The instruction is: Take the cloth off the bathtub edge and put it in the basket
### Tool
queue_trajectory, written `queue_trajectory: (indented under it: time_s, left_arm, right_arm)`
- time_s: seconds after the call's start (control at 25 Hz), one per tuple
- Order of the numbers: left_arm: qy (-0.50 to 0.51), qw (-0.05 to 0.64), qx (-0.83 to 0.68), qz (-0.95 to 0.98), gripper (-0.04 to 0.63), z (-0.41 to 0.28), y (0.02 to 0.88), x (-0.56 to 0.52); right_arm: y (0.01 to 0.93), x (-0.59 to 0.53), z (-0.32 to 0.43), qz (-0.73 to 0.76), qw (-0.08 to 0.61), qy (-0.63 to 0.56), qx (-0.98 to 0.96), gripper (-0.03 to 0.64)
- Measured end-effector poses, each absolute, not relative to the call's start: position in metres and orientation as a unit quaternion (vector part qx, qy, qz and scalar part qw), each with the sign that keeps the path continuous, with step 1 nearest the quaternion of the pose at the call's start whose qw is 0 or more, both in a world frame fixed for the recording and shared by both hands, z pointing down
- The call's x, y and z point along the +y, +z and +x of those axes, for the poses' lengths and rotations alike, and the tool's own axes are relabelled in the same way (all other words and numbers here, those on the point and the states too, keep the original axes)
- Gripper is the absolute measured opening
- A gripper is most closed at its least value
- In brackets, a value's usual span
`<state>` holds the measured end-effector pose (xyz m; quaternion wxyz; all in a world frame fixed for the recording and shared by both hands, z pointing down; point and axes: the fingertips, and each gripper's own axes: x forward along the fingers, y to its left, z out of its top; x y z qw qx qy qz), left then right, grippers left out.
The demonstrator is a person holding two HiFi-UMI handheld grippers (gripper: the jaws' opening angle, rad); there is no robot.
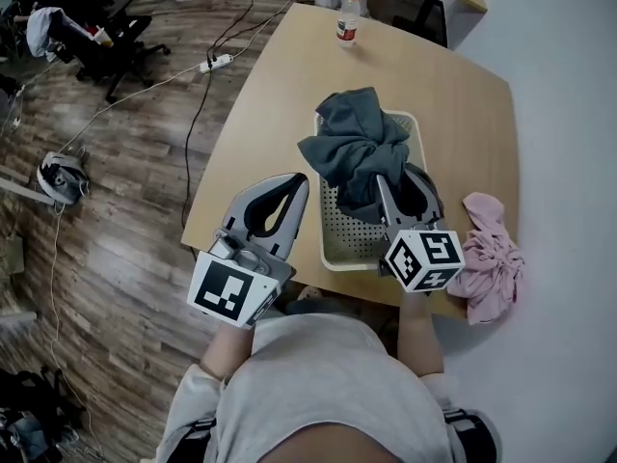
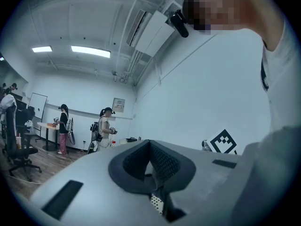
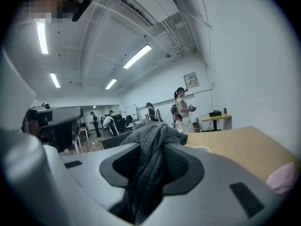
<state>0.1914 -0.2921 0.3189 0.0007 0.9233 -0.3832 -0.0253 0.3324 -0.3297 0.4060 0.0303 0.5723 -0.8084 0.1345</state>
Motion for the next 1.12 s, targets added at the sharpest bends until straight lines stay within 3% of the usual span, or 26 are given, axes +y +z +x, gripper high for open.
queue_trajectory:
  time_s: [1.12]
  left_arm:
    - [0.001, 0.026, -0.421, 0.907, -0.004, 0.168, 0.341, -0.313]
  right_arm:
    - [0.550, -0.373, 0.338, 0.566, 0.196, 0.279, -0.750, 0.143]
